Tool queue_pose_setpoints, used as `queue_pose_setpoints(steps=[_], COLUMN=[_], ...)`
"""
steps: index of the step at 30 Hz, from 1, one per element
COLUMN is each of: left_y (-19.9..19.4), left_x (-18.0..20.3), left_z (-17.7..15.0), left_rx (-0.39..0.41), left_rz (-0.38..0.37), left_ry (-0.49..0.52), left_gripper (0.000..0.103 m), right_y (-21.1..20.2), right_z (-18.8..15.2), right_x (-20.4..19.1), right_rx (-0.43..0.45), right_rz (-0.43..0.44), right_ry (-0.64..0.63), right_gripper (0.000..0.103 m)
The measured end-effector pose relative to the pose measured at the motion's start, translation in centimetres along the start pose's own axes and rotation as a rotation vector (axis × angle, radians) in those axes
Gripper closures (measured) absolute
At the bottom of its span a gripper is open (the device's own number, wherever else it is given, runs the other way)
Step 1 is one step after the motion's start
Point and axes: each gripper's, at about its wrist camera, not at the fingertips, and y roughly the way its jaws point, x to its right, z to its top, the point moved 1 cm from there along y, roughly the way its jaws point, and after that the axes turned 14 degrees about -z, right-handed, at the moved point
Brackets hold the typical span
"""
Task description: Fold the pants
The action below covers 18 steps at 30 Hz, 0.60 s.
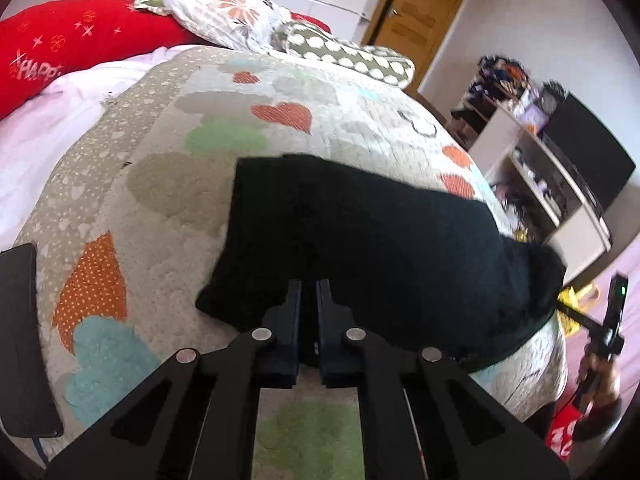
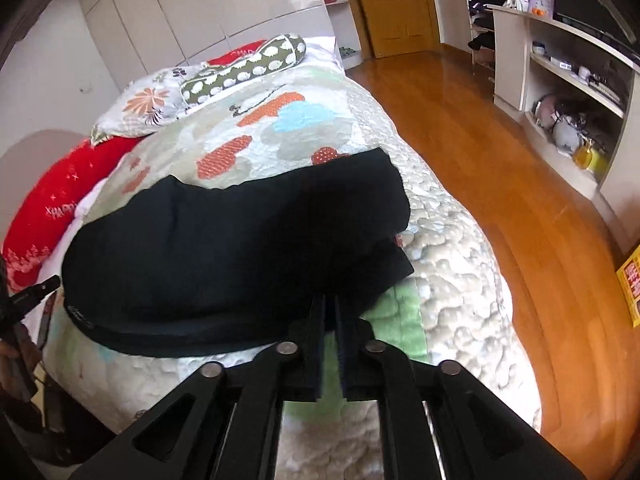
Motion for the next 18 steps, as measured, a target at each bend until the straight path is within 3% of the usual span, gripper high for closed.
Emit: queue_pose_setpoints(steps=[1,2,3,5,8,11,14,18], left_y=[-0.2,-0.4,-0.7,-1.1,-0.7,0.8,2.4,3.0], left_x=[-0.3,-0.6,-1.0,-1.4,-1.6,-1.6,-1.8,-1.0], left_z=[0.2,0.4,0.6,0.8,1.1,1.4,1.5,1.7], left_rx=[0.006,0.012,0.026,0.058,0.05,0.013,-0.022,-0.011], left_rz=[-0.004,-0.011,-0.019,-0.029,-0.012,-0.006,0.023,0.007], left_ry=[-0.015,-0.032,-0.056,-0.075,-0.082,-0.073,-0.08,-0.057], left_gripper=[0.092,0.072,0.045,0.028,0.028,0.026,0.026,0.028], right_y=[-0.3,-0.8,-1.4,-2.8,-3.7,-3.5,-2.9,-2.4], right_z=[0.1,0.2,0.3,0.7,0.6,-0.5,-2.4,-4.4], right_x=[0.0,-0.2,-0.6,-2.6,-7.3,-13.7,-20.3,-26.5], right_rx=[-0.001,0.004,0.016,0.054,0.096,0.11,0.113,0.158], right_rz=[-0.007,0.0,0.03,0.13,0.27,0.391,0.462,0.447], right_ry=[-0.006,-0.019,-0.033,-0.084,-0.195,-0.338,-0.504,-0.692], right_gripper=[0.069,0.061,0.057,0.057,0.051,0.051,0.051,0.052])
